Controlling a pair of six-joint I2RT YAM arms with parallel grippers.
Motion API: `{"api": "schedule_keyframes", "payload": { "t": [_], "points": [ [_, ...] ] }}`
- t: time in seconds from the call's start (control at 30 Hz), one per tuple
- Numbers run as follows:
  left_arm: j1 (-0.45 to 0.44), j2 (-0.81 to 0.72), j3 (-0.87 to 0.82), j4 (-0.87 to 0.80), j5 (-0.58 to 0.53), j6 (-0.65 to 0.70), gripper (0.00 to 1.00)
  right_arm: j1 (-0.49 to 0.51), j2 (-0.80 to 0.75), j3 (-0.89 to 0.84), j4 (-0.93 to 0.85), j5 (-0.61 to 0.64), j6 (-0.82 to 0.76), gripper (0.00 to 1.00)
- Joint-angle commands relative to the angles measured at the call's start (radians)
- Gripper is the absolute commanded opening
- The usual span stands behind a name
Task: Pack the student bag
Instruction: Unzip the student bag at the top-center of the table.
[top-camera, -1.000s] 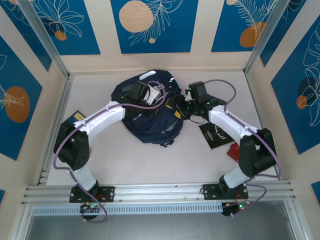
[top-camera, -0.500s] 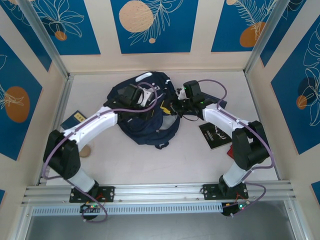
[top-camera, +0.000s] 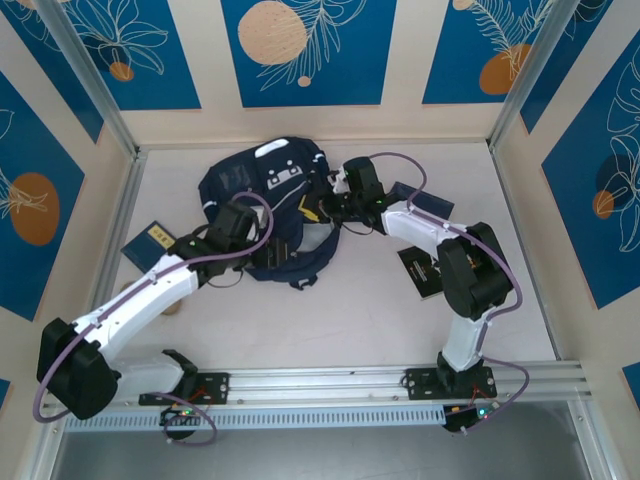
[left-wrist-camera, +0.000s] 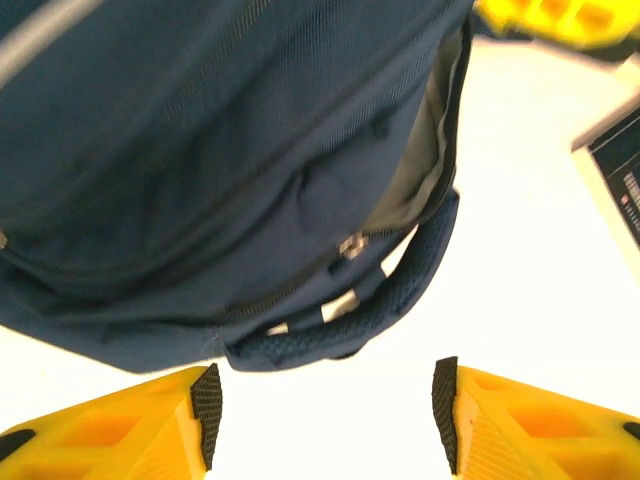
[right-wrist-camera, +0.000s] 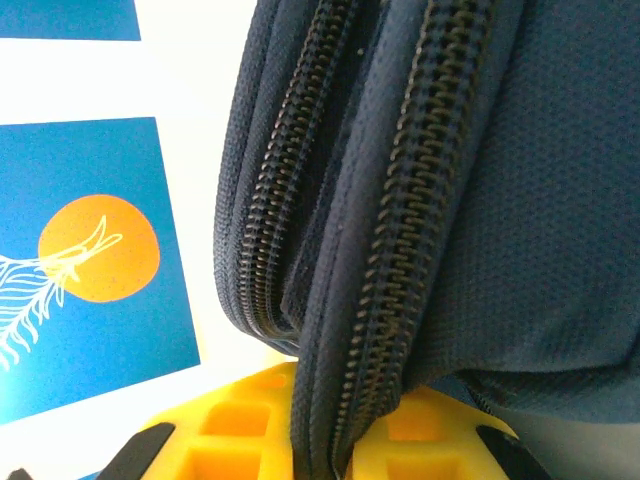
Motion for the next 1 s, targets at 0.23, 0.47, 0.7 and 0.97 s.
{"api": "schedule_keyframes", "payload": {
  "t": [0.23,0.47,0.7,0.97],
  "points": [
    [-0.067,0.062,-0.08,0.227,0.005,-0.139,0.5,0.023,-0.046,0.074,0.175,-0.09,0.079,0.07],
    [-0.075,0.076,-0.134,0.362,-0.073,-0.255,0.42,0.036,-0.057,0.073,0.193,-0.101,0.136,0.07],
    [-0.103,0.137,-0.116,0.304,-0.125,-0.315,0.36,0.047,-0.047,0.077,0.207,-0.099,0.161,0.07],
    [-0.105,0.164,-0.111,0.243,-0.273,-0.393,0.34,0.066,-0.047,0.062,0.209,-0.1,0.16,0.07]
  ]
}}
